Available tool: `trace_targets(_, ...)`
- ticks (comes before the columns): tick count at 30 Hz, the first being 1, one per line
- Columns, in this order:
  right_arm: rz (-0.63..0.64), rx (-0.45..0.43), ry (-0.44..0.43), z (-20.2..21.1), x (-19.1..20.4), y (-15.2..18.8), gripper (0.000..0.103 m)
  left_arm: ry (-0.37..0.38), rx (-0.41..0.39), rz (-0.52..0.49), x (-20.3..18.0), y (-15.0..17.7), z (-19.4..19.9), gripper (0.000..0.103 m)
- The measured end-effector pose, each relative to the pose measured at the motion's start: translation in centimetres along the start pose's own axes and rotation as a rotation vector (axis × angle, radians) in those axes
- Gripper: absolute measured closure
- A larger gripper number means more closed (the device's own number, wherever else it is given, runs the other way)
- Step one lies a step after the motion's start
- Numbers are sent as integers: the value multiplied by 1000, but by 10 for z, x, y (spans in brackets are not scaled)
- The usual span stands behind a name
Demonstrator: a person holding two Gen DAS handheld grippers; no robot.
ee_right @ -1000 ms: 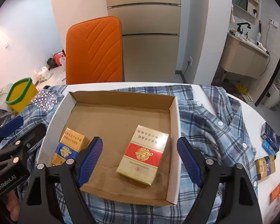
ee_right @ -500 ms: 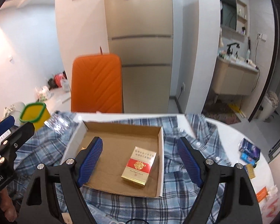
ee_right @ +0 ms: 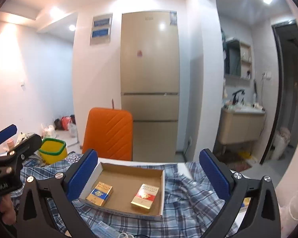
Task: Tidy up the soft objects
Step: 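Lift both tools away from the box and back over the bed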
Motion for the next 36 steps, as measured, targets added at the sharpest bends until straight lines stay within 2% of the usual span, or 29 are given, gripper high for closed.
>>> trace_targets(5, -23, -39, 6, 28, 2, 14, 0, -4, -10, -43, -3, 14, 15, 1)
trace_targets(8, -30, -62, 12, 40, 2, 28, 0, -7, -11, -35, -1, 24, 23, 1)
trace_targets(12, -9, -11, 35, 43, 3, 50, 0, -5, -1, -44, -2, 39, 30, 1)
trace_targets(16, -73, 35, 40, 44, -8, 73, 0, 7, 12, -44, -4, 58, 33, 1)
trace_targets(19, -133, 33, 48, 48, -16, 87, 0, -19, -44, -6, 1, 70, 44, 1)
trace_targets(22, -152, 6, 64, 55, -20, 102, 0, -4, -76, 13, 6, 79, 53, 1)
trace_targets(28, -123, -16, 49, 58, -17, 118, 0, 6, -28, 2, 4, 98, 45, 1)
trace_targets(32, -116, -32, 40, 61, -14, 122, 0, 0, -12, -46, -1, 111, 42, 1)
trace_targets(36, -119, -27, 31, 60, -13, 124, 0, 13, 2, -51, -4, 114, 39, 1)
Point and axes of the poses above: each gripper's, at about its wrist camera, not at the fingertips, and z roughly against the way its jaws point, x to its left, y to its underside, the point moved 1 cm from there along -z, roughly the way its jaws point, and after that the axes turned 3 degrees about z, right-handed, at the moved point
